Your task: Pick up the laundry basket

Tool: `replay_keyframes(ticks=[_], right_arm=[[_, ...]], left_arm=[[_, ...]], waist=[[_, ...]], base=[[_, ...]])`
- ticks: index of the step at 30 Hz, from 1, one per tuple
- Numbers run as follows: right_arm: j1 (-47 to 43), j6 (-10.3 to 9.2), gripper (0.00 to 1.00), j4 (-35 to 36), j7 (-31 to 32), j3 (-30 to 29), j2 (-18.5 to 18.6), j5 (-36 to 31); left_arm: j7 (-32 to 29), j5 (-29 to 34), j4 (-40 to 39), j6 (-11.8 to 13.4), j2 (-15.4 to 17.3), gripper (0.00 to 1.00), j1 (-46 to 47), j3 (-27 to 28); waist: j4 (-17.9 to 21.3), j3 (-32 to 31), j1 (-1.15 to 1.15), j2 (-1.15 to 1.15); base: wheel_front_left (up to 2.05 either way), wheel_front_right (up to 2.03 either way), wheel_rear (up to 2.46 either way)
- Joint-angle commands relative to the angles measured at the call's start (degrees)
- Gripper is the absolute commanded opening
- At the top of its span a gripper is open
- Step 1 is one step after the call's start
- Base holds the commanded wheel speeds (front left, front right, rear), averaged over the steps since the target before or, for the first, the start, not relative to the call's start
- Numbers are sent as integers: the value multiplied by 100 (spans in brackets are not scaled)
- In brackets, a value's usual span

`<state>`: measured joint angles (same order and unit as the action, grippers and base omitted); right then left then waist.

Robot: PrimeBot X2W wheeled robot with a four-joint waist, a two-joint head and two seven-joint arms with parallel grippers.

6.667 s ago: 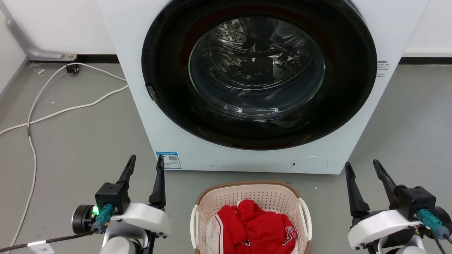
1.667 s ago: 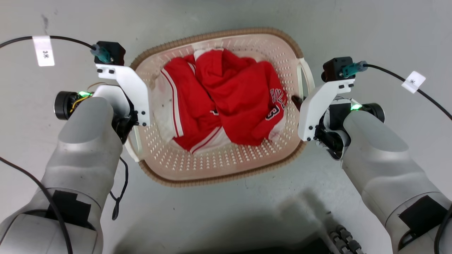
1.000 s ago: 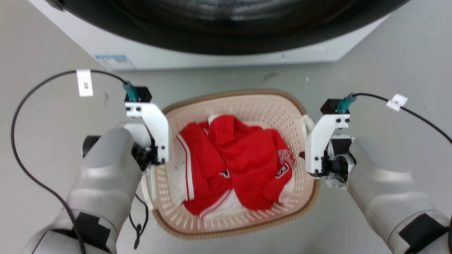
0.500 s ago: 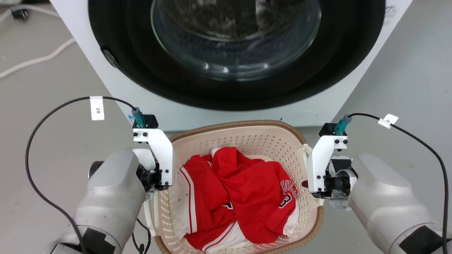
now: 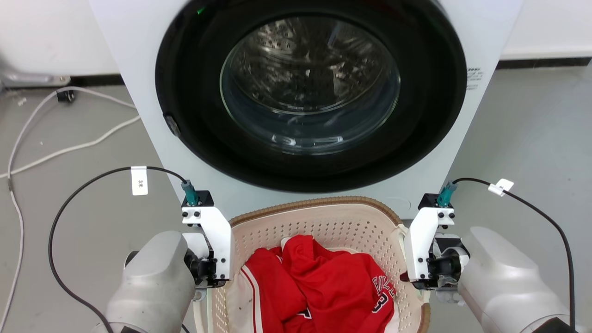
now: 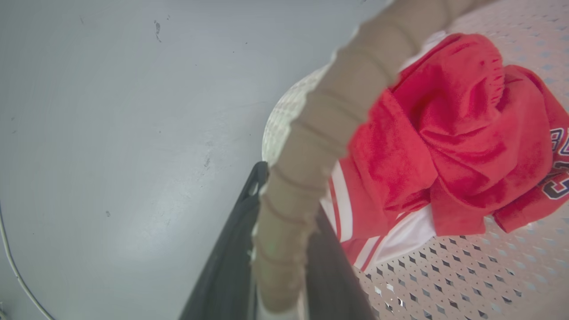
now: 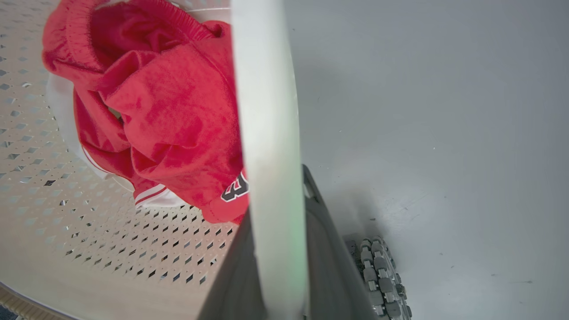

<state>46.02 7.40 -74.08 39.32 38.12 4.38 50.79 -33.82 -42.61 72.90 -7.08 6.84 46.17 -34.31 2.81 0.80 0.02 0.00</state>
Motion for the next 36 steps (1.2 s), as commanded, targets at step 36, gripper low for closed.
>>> replay_keyframes(ticks=[36], right_arm=[[-567,16,0,43,318,-1119,-174,-1028]], left_arm=[[-59,-484,-3,-73,-225,0,-507,-403]], waist=[[-21,-567,-2,0]], base=[[0,0,0]])
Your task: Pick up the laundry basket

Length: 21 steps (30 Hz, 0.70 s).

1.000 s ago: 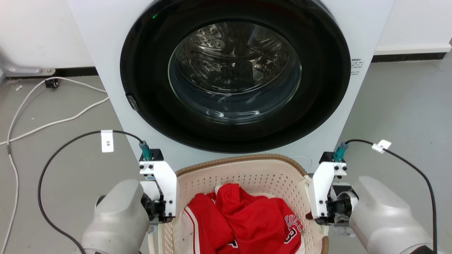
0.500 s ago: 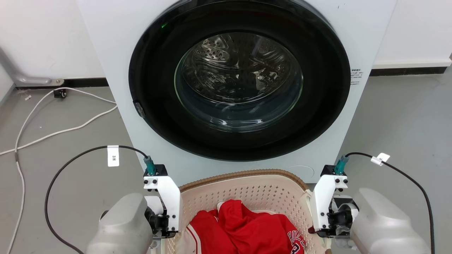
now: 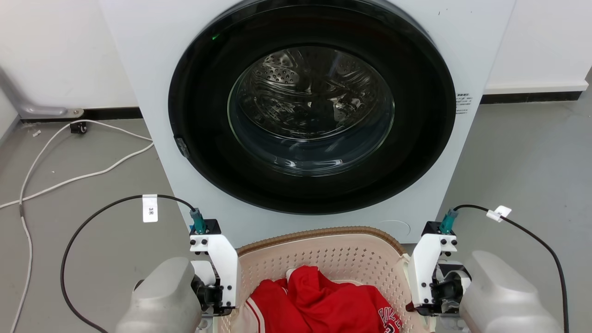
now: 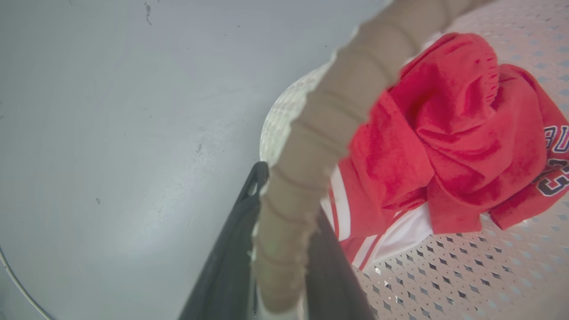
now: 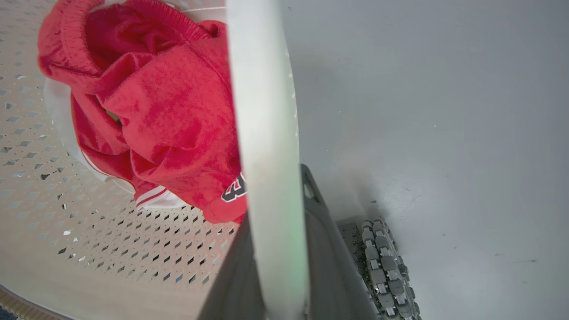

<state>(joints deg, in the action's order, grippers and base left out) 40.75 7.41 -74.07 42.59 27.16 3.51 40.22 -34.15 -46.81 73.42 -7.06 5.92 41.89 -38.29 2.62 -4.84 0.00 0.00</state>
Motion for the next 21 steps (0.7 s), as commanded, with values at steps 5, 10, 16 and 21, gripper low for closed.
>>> replay_keyframes(ticks=[5,10,16,21], right_arm=[[-54,14,0,43,35,-174,-92,-124],[-44,14,0,42,45,-306,-96,-242],[-4,14,0,42,40,-329,-98,-241],[-1,14,0,43,54,-278,-102,-199]], left_arm=[[-40,-114,-40,-75,-141,0,-94,-36],[-20,-163,-27,-75,-141,0,-83,-61],[-32,-214,-20,-76,-168,0,-29,-92],[-40,-252,-25,-79,-205,0,-2,-147]], waist=[[-5,-31,0,0],[-1,-28,0,0],[-20,-24,0,0],[-48,-31,0,0]], base=[[0,0,0],[0,0,0],[0,0,0],[0,0,0]])
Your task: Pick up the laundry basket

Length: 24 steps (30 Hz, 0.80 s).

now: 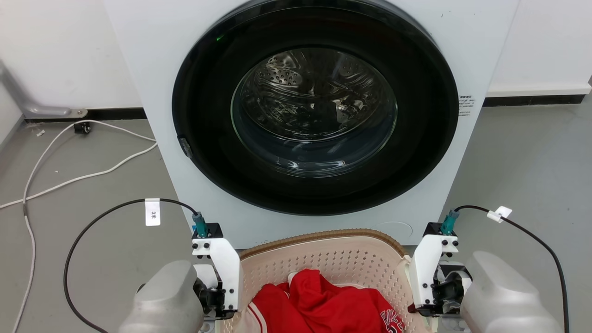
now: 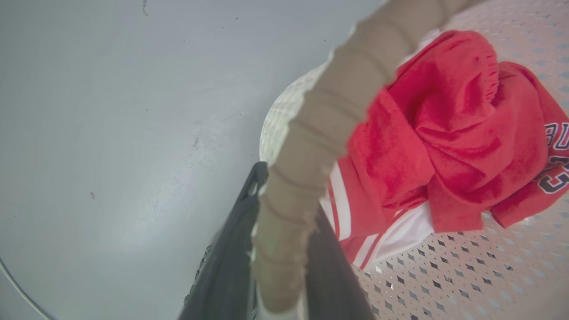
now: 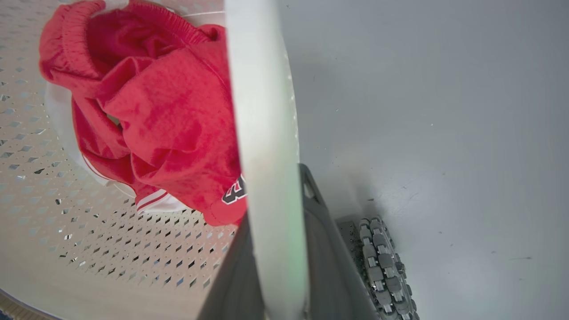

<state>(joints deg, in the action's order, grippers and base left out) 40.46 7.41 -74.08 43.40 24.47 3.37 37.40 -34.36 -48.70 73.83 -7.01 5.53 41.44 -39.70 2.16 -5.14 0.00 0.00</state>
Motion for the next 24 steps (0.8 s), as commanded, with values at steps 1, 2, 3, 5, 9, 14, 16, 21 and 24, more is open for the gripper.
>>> replay_keyframes(ticks=[1,2,3,5,9,14,16,21,24], right_arm=[[26,14,0,44,-22,1,-89,91],[27,14,0,44,-24,9,-89,104],[25,14,0,44,-22,21,-89,105],[18,14,0,44,-18,35,-93,142],[-1,15,0,45,-13,71,-97,192],[-12,15,0,45,-28,100,-100,227],[-8,15,0,45,-32,105,-100,230],[-22,15,0,45,-34,116,-102,253],[-16,15,0,45,-37,117,-102,254]], left_arm=[[-15,-73,-69,-84,-173,0,46,-17],[-3,-77,-71,-84,-181,0,52,-28],[2,-79,-70,-84,-186,0,53,-41],[11,-91,-70,-85,-189,0,60,-63],[30,-133,-69,-85,-190,0,71,-94],[46,-164,-64,-85,-179,0,83,-134],[53,-177,-62,-85,-174,0,89,-151],[55,-207,-59,-85,-171,0,78,-184],[65,-228,-59,-85,-178,0,100,-215]], waist=[[-6,-3,0,0],[-5,-5,0,0],[-5,-8,0,0],[-4,-8,0,0],[-4,-12,0,0],[-2,-16,0,0],[0,-15,0,0],[-4,-30,0,0],[-8,-28,0,0]], base=[[0,0,0],[0,0,0],[0,0,0],[0,0,0],[0,0,0],[0,0,0],[0,0,0],[0,0,0],[0,0,0]])
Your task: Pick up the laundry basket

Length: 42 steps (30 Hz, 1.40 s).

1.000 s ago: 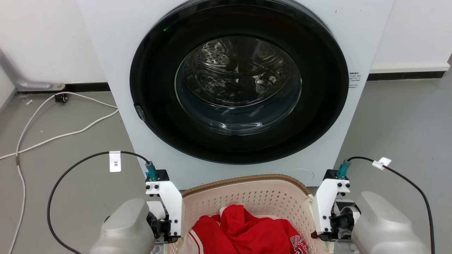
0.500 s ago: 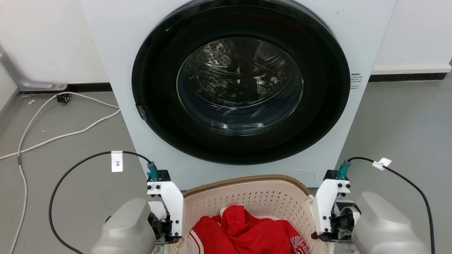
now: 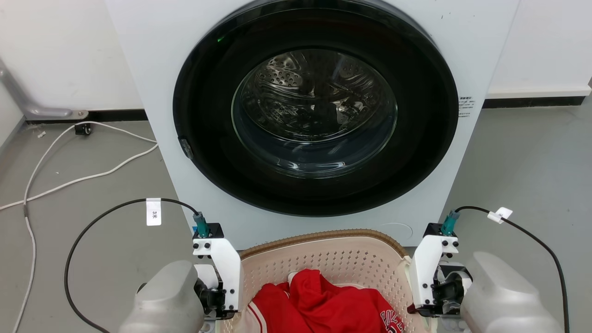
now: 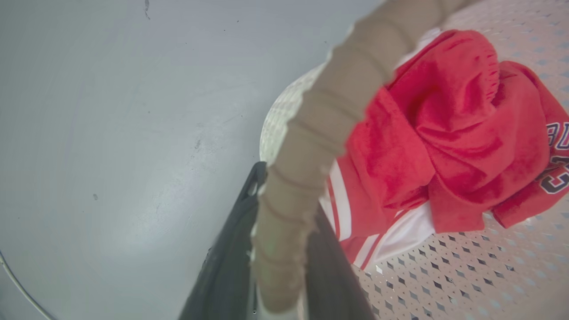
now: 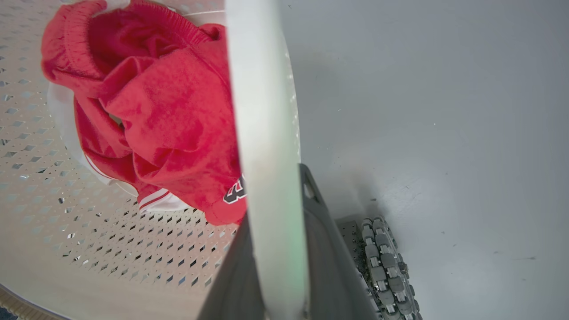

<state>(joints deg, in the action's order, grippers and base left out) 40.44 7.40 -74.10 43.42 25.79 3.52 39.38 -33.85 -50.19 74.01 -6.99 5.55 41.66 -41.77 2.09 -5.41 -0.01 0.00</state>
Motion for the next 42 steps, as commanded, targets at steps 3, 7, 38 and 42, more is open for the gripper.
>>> replay_keyframes(ticks=[3,7,38,42], right_arm=[[-9,17,0,48,-35,-12,-118,83],[-12,17,0,48,-19,13,-121,94],[8,17,0,50,-26,140,-130,210],[-6,17,0,50,-35,128,-131,203]], left_arm=[[20,-87,-89,-87,-190,0,92,-36],[37,-135,-104,-88,-197,0,95,-73],[69,-357,-83,-90,-195,0,87,-290],[86,-391,-80,-90,-195,0,85,-319]], waist=[[-2,4,1,0],[2,5,1,0],[13,28,1,0],[9,19,1,0]], base=[[0,0,0],[0,0,0],[0,0,0],[0,0,0]])
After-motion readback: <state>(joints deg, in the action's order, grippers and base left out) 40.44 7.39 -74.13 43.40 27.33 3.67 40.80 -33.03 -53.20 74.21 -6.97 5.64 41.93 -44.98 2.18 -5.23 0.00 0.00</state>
